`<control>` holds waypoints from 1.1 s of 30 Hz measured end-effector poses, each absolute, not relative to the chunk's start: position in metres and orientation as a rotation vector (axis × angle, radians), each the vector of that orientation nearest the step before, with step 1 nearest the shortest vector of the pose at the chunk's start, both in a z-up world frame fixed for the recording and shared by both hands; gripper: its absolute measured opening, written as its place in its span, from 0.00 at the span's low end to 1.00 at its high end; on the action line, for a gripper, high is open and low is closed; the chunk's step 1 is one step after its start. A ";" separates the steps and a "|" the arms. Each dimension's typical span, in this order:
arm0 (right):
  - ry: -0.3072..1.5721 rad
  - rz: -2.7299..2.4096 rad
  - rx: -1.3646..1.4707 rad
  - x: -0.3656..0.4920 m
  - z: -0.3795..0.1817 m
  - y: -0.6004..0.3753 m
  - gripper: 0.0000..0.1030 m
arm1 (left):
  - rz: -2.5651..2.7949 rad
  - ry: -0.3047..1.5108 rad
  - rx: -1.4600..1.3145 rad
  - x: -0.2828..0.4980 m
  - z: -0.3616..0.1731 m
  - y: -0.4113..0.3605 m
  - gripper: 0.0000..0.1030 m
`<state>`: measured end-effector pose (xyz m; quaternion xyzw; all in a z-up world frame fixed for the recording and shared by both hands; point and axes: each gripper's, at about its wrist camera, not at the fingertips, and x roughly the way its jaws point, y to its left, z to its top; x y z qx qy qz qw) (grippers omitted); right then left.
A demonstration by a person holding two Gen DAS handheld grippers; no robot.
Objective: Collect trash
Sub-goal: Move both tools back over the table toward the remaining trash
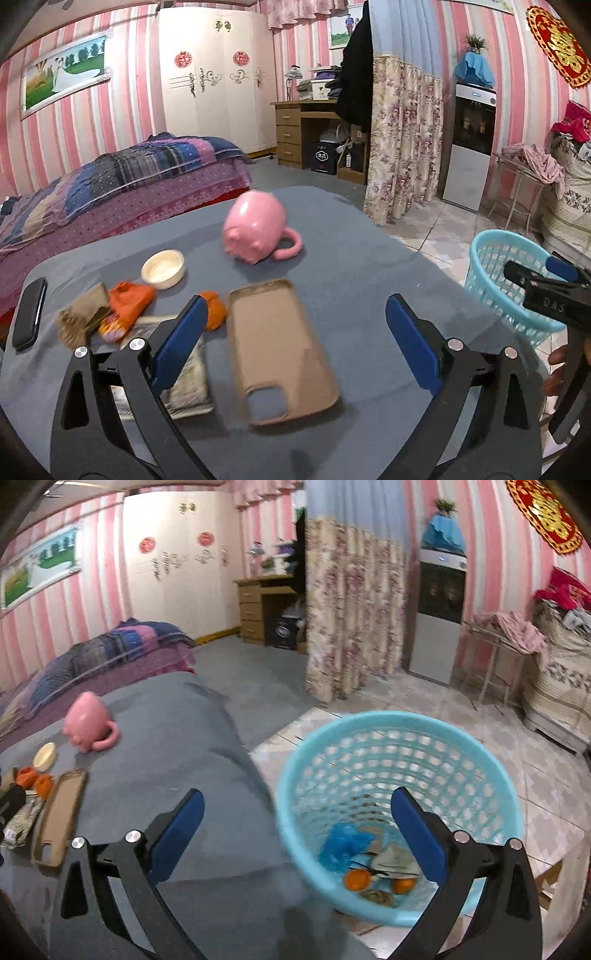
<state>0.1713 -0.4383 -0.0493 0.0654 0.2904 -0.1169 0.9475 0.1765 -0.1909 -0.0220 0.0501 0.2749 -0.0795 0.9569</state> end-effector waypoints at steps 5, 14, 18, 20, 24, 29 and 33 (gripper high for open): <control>0.613 -0.174 0.090 0.174 -0.045 -0.400 0.96 | -0.162 0.572 0.090 0.167 -0.022 -0.163 0.91; 0.614 -0.087 0.151 0.177 -0.040 -0.360 0.96 | -0.109 0.556 0.065 0.152 -0.015 -0.110 0.95; 0.597 -0.089 0.096 0.175 -0.036 -0.334 0.96 | -0.053 0.564 0.055 0.152 -0.013 -0.081 0.95; 0.591 -0.099 0.073 0.176 -0.033 -0.327 0.96 | -0.042 0.563 0.021 0.151 -0.015 -0.061 0.95; 0.589 -0.115 0.052 0.179 -0.032 -0.310 0.96 | 0.001 0.579 -0.036 0.152 -0.021 -0.031 0.95; 0.598 -0.070 0.034 0.184 -0.033 -0.295 0.96 | 0.055 0.590 -0.073 0.152 -0.025 -0.001 0.95; 0.591 -0.032 0.085 0.187 -0.035 -0.291 0.96 | 0.078 0.599 -0.043 0.153 -0.029 0.013 0.95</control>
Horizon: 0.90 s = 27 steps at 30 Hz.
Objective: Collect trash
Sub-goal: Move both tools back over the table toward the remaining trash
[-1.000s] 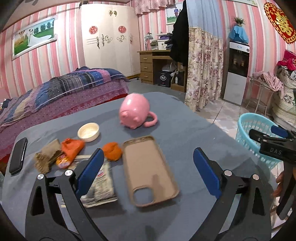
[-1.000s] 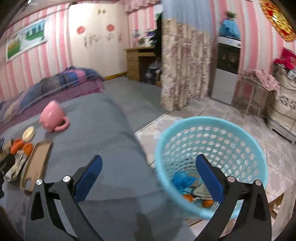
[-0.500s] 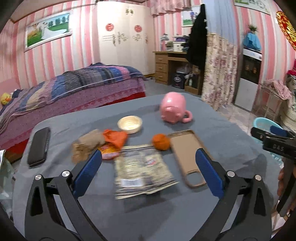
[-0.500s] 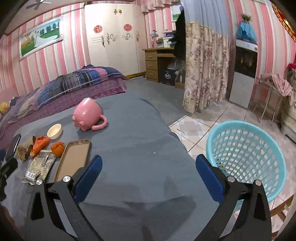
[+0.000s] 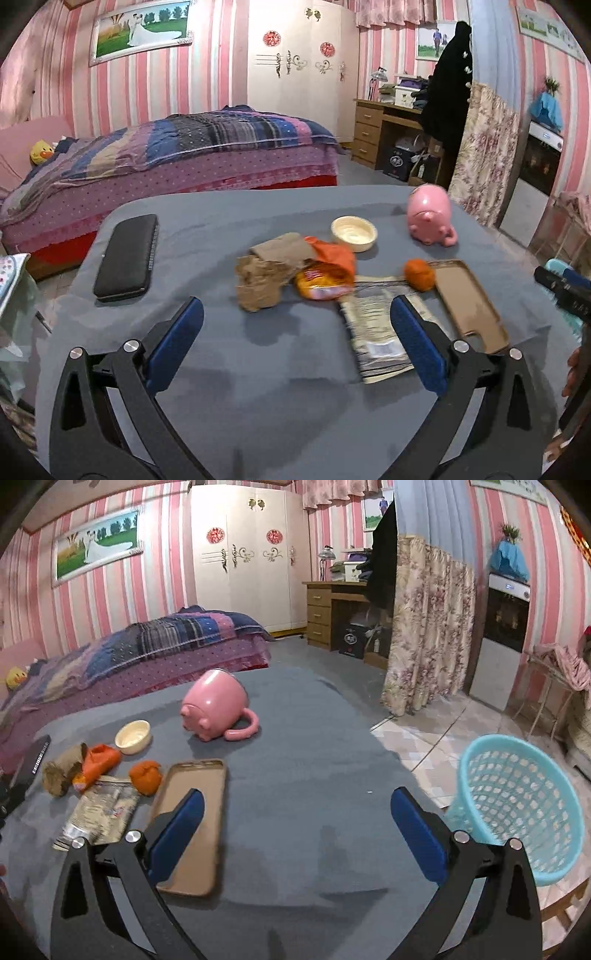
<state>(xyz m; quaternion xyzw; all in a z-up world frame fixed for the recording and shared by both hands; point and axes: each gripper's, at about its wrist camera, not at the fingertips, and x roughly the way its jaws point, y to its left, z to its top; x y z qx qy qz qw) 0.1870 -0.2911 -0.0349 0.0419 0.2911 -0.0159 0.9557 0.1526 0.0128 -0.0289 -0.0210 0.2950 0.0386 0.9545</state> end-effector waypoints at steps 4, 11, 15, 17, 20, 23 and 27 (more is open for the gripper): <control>0.546 -0.053 0.097 0.187 -0.038 -0.287 0.96 | 0.109 0.597 -0.016 0.150 -0.034 0.022 0.95; 0.606 -0.046 0.041 0.197 -0.040 -0.272 0.96 | 0.140 0.601 -0.035 0.148 -0.041 0.034 0.95; 0.591 -0.044 0.034 0.194 -0.040 -0.267 0.96 | 0.151 0.604 -0.054 0.148 -0.045 0.039 0.95; 0.591 -0.041 0.013 0.195 -0.041 -0.262 0.96 | 0.149 0.618 -0.056 0.151 -0.048 0.040 0.95; 0.597 -0.042 0.001 0.196 -0.043 -0.259 0.96 | 0.143 0.636 -0.053 0.153 -0.050 0.039 0.95; 0.589 -0.060 -0.002 0.196 -0.043 -0.260 0.96 | 0.134 0.648 -0.057 0.153 -0.052 0.040 0.95; 0.588 -0.066 -0.007 0.197 -0.041 -0.261 0.96 | 0.115 0.673 -0.048 0.154 -0.055 0.039 0.95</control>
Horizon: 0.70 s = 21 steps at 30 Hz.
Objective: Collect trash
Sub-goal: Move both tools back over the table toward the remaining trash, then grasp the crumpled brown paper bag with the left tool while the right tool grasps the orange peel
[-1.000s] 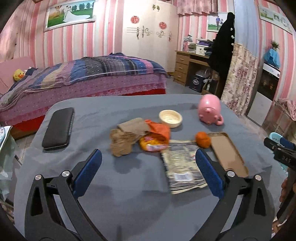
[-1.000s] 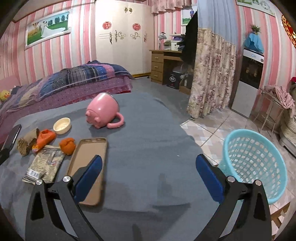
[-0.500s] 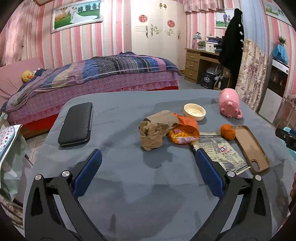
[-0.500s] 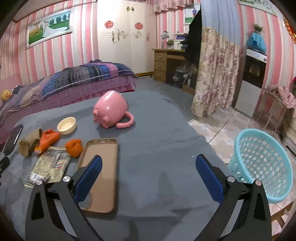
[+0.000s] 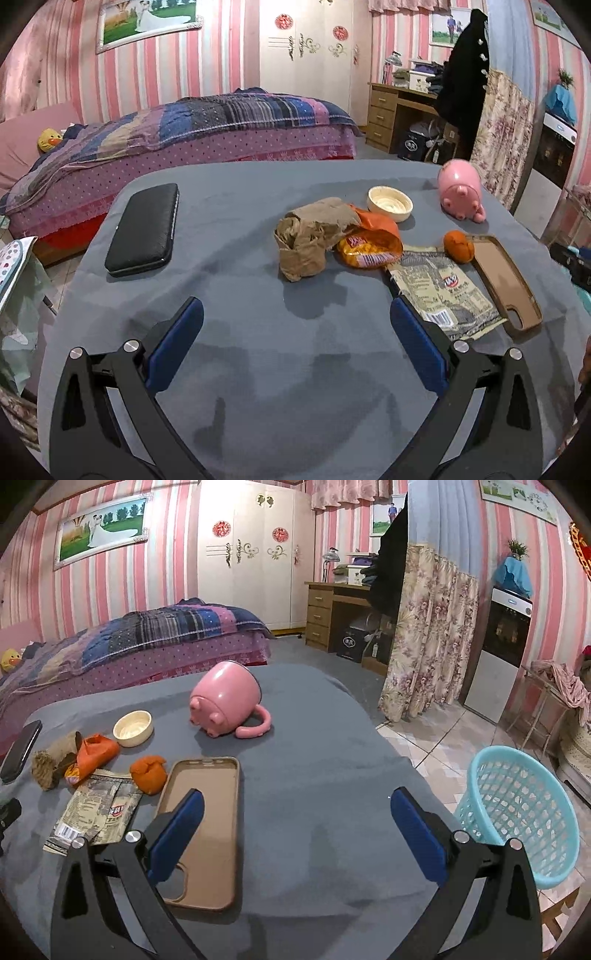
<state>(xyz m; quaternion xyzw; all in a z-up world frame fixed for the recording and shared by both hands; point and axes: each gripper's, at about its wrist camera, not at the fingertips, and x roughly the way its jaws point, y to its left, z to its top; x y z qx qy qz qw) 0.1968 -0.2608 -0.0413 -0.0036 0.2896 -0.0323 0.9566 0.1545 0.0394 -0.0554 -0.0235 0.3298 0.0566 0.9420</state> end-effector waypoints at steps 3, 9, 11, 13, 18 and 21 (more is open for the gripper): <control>0.615 -0.005 -0.023 0.198 -0.044 -0.257 0.96 | 0.107 0.690 -0.041 0.158 -0.058 0.038 0.95; 0.644 0.061 -0.016 0.203 -0.045 -0.236 0.96 | 0.117 0.694 -0.068 0.162 -0.057 0.047 0.95; 0.645 0.071 -0.040 0.207 -0.048 -0.224 0.96 | 0.122 0.693 -0.078 0.164 -0.056 0.053 0.95; 0.666 0.108 -0.054 0.213 -0.052 -0.211 0.96 | 0.130 0.694 -0.084 0.169 -0.054 0.061 0.95; 0.699 0.150 -0.056 0.233 -0.060 -0.190 0.95 | 0.117 0.692 -0.098 0.186 -0.050 0.074 0.95; 0.721 0.189 -0.022 0.250 -0.062 -0.175 0.90 | 0.075 0.725 -0.106 0.204 -0.053 0.075 0.95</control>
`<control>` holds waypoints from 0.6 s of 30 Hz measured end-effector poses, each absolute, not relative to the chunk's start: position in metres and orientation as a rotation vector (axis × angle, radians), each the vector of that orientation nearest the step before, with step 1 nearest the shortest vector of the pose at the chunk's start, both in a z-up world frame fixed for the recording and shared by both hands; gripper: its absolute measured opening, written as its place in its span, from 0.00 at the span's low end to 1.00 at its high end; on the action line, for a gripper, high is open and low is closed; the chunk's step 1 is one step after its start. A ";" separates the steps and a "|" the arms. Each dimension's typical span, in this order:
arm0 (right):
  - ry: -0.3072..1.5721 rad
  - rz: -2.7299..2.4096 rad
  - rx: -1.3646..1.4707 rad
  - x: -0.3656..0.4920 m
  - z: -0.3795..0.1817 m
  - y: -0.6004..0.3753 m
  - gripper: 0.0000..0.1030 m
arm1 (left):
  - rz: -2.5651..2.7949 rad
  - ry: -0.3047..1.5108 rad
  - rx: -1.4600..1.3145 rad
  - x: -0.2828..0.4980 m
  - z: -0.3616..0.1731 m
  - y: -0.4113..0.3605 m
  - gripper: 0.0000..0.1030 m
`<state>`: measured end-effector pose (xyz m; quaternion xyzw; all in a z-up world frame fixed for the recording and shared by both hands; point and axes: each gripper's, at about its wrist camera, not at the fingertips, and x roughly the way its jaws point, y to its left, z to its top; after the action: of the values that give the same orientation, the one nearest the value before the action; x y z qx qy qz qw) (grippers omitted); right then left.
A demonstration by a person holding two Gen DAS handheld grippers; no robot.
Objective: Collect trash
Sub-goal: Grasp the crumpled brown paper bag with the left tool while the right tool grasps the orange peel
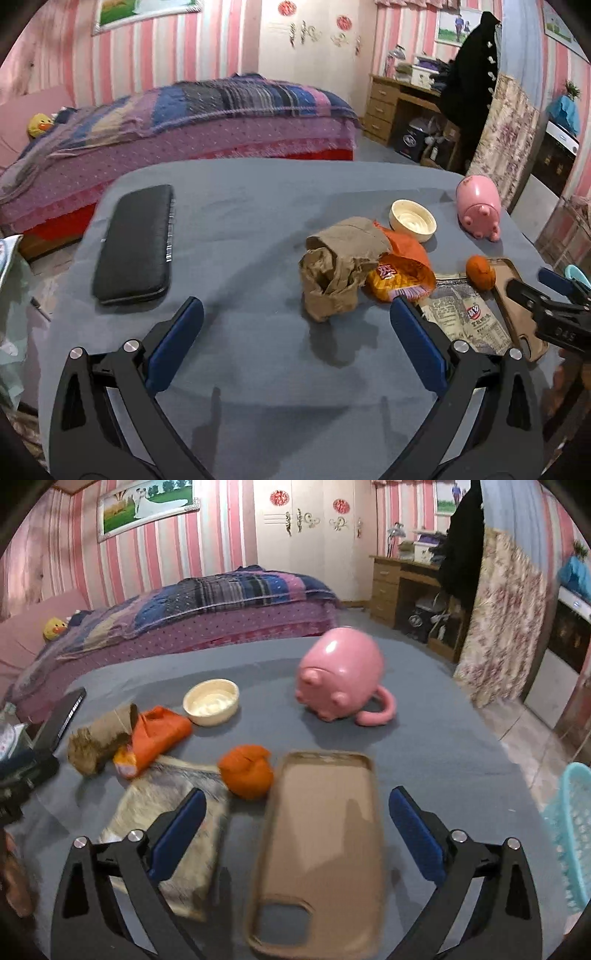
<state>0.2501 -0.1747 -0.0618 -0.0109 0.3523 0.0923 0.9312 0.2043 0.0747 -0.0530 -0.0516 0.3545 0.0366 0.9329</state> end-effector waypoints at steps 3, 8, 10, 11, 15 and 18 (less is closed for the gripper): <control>0.745 0.223 -0.056 0.262 -0.064 -0.158 0.74 | 0.060 0.742 -0.083 0.217 -0.058 0.073 0.95; 0.781 0.257 -0.077 0.271 -0.074 -0.143 0.57 | 0.024 0.759 -0.098 0.231 -0.066 0.068 0.89; 0.803 0.261 -0.088 0.274 -0.080 -0.140 0.44 | 0.008 0.771 -0.082 0.235 -0.069 0.064 0.77; 0.798 0.256 -0.088 0.273 -0.080 -0.141 0.42 | -0.007 0.776 -0.077 0.236 -0.070 0.062 0.67; 0.780 0.258 -0.064 0.272 -0.077 -0.143 0.32 | -0.032 0.779 -0.050 0.234 -0.072 0.056 0.33; 0.733 0.252 -0.056 0.264 -0.069 -0.148 0.29 | -0.019 0.767 -0.034 0.227 -0.069 0.053 0.30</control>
<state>0.2639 -0.1480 -0.0694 -0.0273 0.3574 0.1230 0.9254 0.2272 0.0531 -0.0687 -0.0166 0.3739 -0.0093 0.9273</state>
